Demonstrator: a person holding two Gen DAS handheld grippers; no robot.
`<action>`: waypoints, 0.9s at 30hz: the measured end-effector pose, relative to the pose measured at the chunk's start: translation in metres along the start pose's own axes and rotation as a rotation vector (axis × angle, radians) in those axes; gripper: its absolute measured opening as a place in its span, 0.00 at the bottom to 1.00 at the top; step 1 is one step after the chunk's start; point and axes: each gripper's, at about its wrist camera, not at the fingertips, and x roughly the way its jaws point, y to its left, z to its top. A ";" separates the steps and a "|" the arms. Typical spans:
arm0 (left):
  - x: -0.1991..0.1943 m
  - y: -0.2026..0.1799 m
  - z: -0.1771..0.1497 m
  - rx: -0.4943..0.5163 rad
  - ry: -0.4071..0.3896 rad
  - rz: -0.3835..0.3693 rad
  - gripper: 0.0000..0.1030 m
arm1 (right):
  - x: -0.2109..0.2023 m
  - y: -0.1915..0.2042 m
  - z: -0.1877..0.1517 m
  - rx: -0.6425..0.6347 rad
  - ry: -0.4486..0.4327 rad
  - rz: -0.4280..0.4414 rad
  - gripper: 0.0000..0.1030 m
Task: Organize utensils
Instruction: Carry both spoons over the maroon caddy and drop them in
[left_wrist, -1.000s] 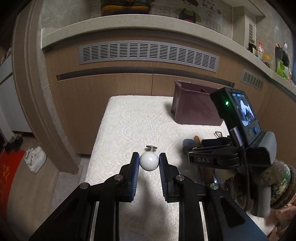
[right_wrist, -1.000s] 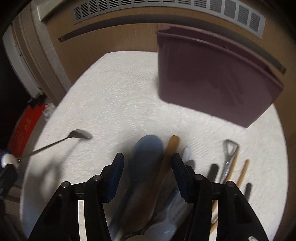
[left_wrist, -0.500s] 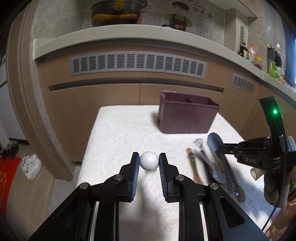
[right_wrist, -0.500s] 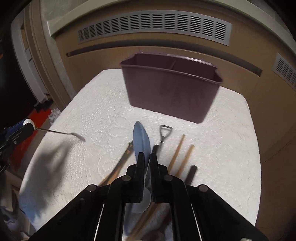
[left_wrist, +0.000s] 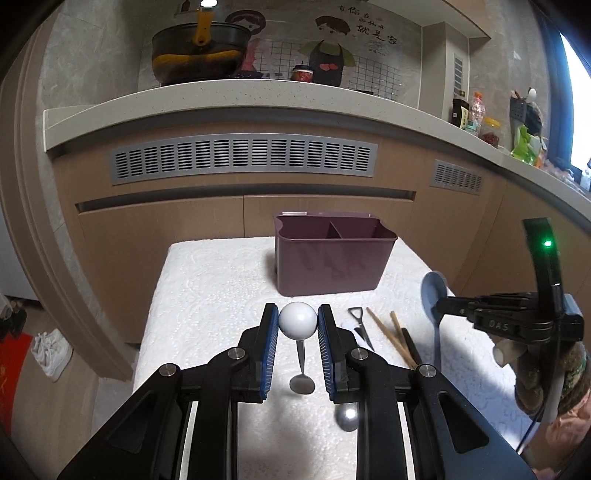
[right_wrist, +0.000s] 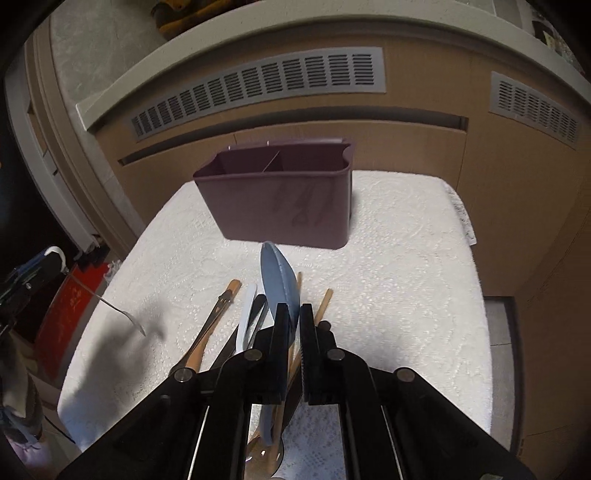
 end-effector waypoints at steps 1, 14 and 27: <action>0.001 -0.001 0.002 0.000 0.000 -0.003 0.22 | -0.006 -0.001 0.001 0.002 -0.015 0.002 0.04; 0.009 -0.018 0.047 -0.004 -0.045 -0.074 0.22 | -0.055 -0.004 0.036 -0.005 -0.159 0.030 0.04; 0.054 -0.019 0.204 0.050 -0.201 -0.116 0.22 | -0.095 0.009 0.187 -0.069 -0.431 0.028 0.04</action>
